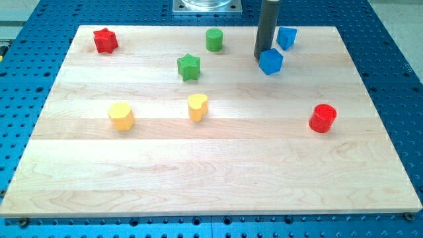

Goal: Place the green star between the yellow blocks

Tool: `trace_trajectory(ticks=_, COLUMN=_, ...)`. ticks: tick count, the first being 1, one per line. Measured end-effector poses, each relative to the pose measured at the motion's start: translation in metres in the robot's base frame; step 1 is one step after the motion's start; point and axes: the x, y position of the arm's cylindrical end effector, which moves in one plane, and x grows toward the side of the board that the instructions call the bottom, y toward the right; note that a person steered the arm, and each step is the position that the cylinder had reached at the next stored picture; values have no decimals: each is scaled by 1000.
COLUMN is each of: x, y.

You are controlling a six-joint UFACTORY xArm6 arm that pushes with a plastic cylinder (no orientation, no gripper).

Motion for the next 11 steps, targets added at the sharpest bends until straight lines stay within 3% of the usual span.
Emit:
trace_trajectory(ticks=1, x=-2, y=-25)
trace_trajectory(ticks=2, x=2, y=-87)
trace_trajectory(ticks=4, x=88, y=-214)
trace_trajectory(ticks=5, x=98, y=-214)
trace_trajectory(ticks=6, x=102, y=-178)
trace_trajectory(ticks=8, x=159, y=-152)
trace_trajectory(ticks=9, x=195, y=-199)
trace_trajectory(ticks=10, x=179, y=-240)
trace_trajectory(ticks=11, x=176, y=-206)
